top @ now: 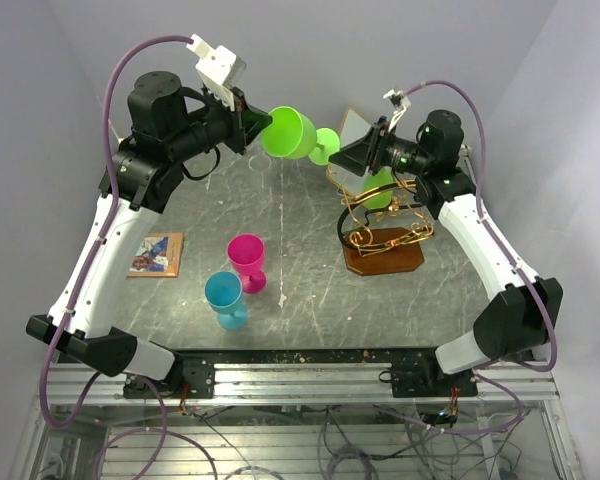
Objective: Place the wine glass upside down on the wine glass rack
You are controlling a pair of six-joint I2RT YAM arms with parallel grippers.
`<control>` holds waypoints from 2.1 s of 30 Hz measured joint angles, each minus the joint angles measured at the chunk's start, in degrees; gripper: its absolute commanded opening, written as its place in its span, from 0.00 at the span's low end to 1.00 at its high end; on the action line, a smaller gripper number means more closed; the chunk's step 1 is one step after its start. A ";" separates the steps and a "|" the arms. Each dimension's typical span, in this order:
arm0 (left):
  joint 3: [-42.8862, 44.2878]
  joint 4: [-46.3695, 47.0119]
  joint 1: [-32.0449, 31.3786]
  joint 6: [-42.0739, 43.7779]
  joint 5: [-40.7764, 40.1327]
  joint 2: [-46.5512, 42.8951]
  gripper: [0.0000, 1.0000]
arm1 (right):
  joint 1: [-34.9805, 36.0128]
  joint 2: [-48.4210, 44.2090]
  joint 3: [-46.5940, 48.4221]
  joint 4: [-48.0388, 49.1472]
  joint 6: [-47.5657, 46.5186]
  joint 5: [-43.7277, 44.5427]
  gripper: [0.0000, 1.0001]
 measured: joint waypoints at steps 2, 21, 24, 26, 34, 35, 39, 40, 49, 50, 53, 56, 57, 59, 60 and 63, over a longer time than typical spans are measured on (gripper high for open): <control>-0.15 0.28 0.00 -0.28 0.50 -0.07 0.07 | 0.04 0.63 -0.92 2.25 2.49 -0.63 0.39; -5.92 3.93 0.00 -1.81 2.84 -1.51 0.22 | -1.29 1.18 -3.96 9.16 12.37 -0.07 0.00; -7.23 3.96 -0.02 -1.99 3.08 -1.60 0.36 | -2.89 1.05 -4.68 9.22 12.20 0.20 0.00; -7.76 3.93 -0.02 -1.95 3.10 -1.60 0.52 | -4.09 0.98 -5.11 8.87 11.82 0.44 0.00; -8.26 3.76 0.00 -1.44 2.38 -2.91 0.83 | -8.39 -0.11 -4.63 3.61 5.44 3.85 0.00; -8.26 3.69 0.00 -1.14 2.14 -3.17 0.85 | -8.48 -0.26 -4.22 2.67 4.17 4.55 0.00; -8.26 3.19 0.00 0.22 0.04 -4.63 0.91 | -8.44 -0.68 0.07 -2.71 -2.97 8.50 0.00; -8.26 2.99 0.00 0.68 -0.72 -4.92 0.92 | -8.35 -0.74 0.92 -3.45 -4.59 9.35 0.00; -8.17 0.17 0.02 2.99 -8.92 -5.46 1.00 | -0.70 -0.85 8.68 -14.49 -27.74 23.19 0.00; -7.91 -0.37 0.11 3.10 -9.84 -5.42 1.00 | 0.07 -0.85 8.96 -15.54 -29.64 24.11 0.00; -7.02 -1.18 0.17 3.41 -12.46 -5.33 1.00 | 2.64 -0.85 9.86 -18.95 -35.63 27.12 0.00; -6.25 -1.42 0.44 3.56 -14.82 -5.33 1.00 | 5.31 -1.01 10.58 -21.97 -40.85 29.75 0.00; -6.10 -1.44 0.55 3.56 -15.47 -5.33 0.99 | 6.05 -1.05 10.78 -22.62 -42.07 30.27 0.00; -5.92 -1.49 0.72 3.56 -16.63 -5.25 0.99 | 7.91 -1.22 11.17 -24.17 -44.89 31.63 0.00; -5.90 -1.49 0.85 3.56 -17.16 -5.18 0.99 | 8.72 -1.27 11.37 -24.94 -46.03 32.15 0.00; -5.88 -1.53 1.31 3.56 -18.69 -5.01 0.99 | 10.58 -1.38 11.72 -26.40 -48.78 33.33 0.00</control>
